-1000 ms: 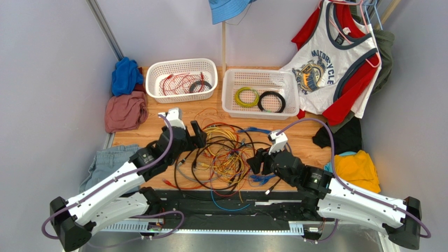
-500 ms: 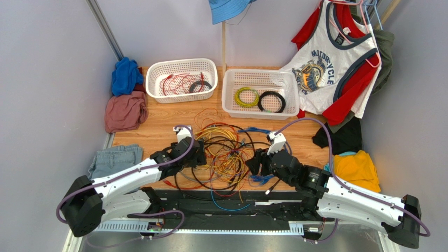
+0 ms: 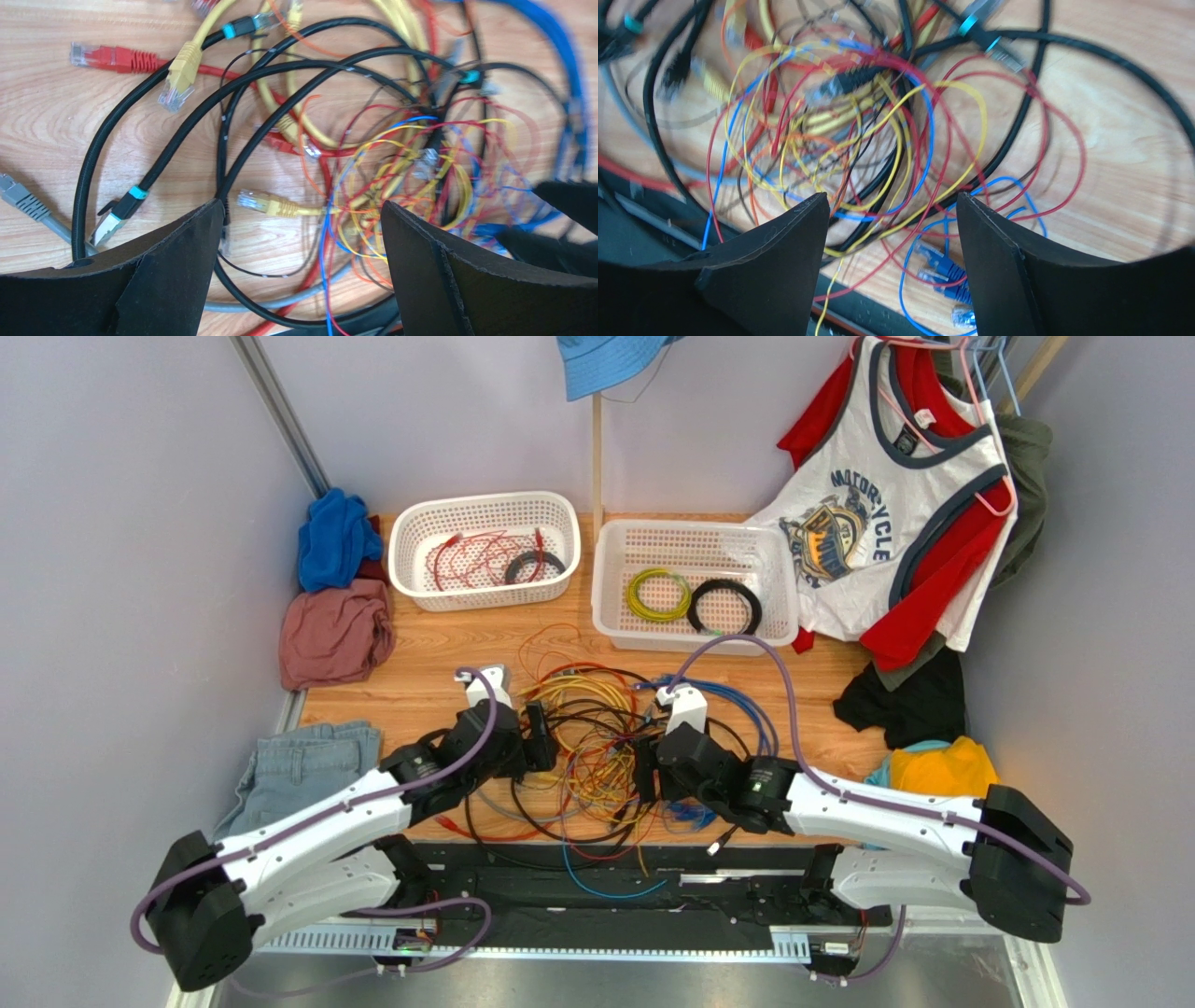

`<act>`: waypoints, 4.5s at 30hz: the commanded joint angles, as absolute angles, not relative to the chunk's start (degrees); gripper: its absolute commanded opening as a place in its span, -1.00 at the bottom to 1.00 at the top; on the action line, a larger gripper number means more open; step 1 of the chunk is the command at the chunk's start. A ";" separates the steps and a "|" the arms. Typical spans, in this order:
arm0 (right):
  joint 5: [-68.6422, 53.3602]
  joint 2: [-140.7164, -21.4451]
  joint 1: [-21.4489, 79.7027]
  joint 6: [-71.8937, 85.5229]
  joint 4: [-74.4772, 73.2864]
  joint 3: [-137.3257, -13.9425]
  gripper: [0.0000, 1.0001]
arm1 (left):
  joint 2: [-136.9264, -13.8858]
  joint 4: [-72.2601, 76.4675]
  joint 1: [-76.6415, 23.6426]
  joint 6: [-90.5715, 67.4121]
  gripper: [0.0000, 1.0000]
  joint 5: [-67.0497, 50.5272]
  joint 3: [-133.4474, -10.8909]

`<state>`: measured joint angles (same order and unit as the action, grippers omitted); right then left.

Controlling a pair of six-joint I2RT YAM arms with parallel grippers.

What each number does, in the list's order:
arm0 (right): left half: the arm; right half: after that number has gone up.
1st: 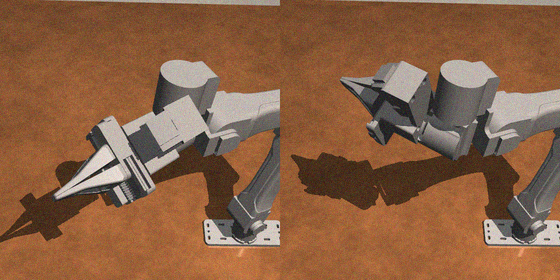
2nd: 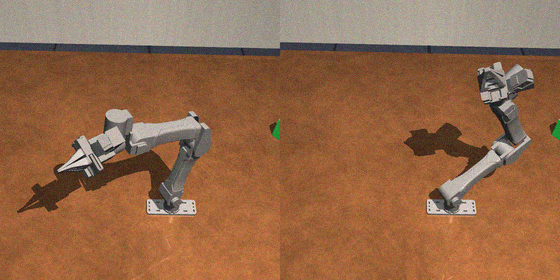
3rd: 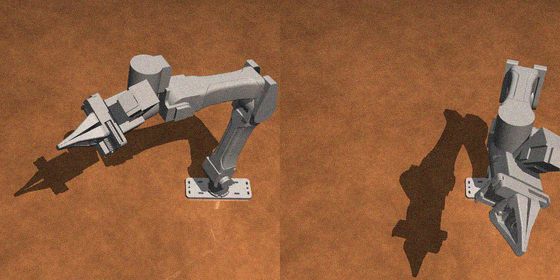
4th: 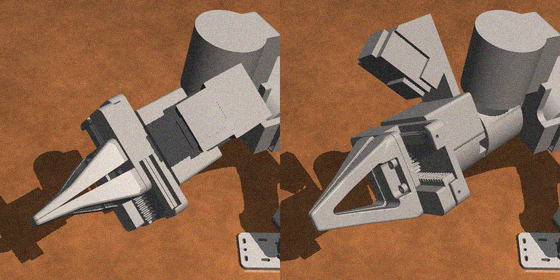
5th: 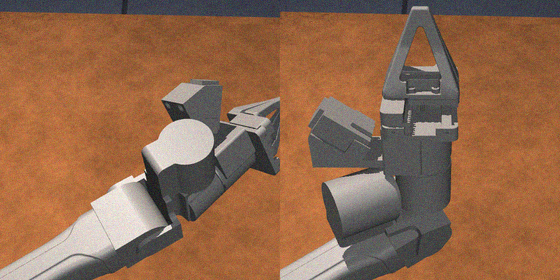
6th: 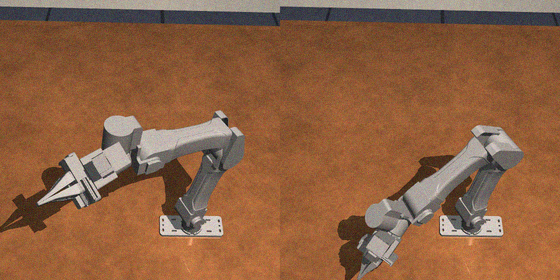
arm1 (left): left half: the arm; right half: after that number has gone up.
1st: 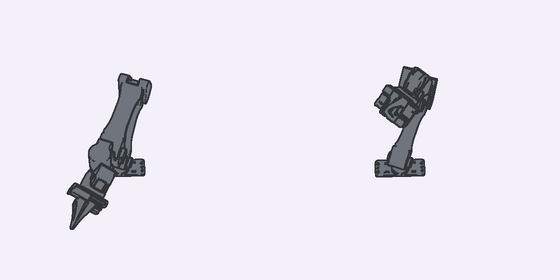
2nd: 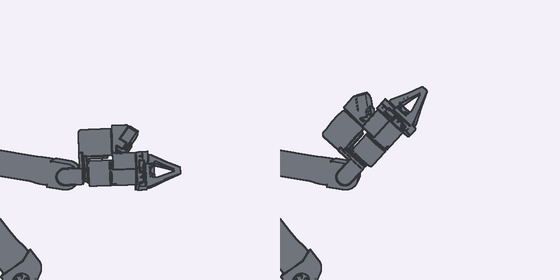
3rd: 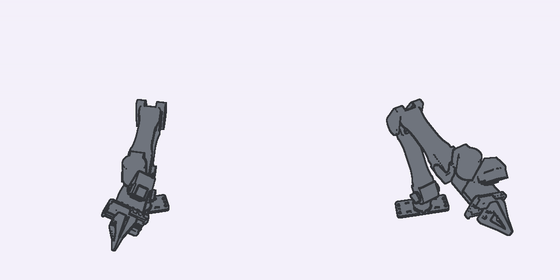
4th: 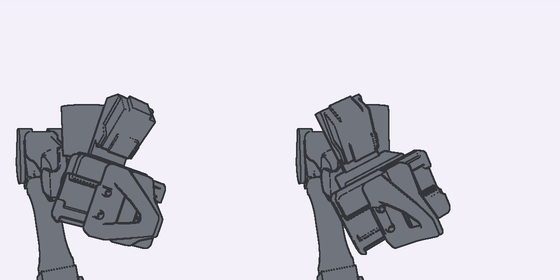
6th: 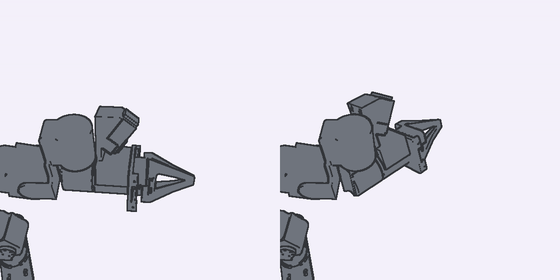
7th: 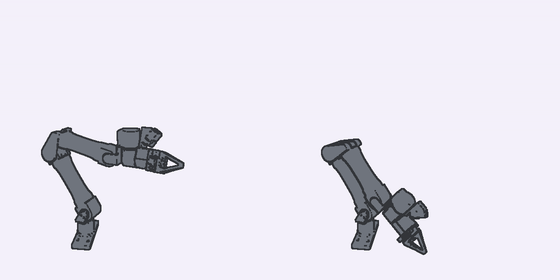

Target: Untangle the cables

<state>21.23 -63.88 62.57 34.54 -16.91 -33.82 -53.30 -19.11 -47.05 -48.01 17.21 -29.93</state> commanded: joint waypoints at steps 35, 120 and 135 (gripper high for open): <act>26.54 -63.16 36.71 42.37 -18.74 -37.70 -1.00 | -36.93 -18.45 -47.29 -53.44 0.82 13.79 -19.86; 43.42 -63.28 72.77 5.01 -35.07 -90.79 -1.00 | -47.55 35.16 -53.09 -37.35 0.73 -16.35 -17.50; 42.71 -61.44 72.77 6.24 -35.59 -90.18 -1.00 | -50.63 33.41 -53.09 -33.40 -1.00 -14.69 -19.15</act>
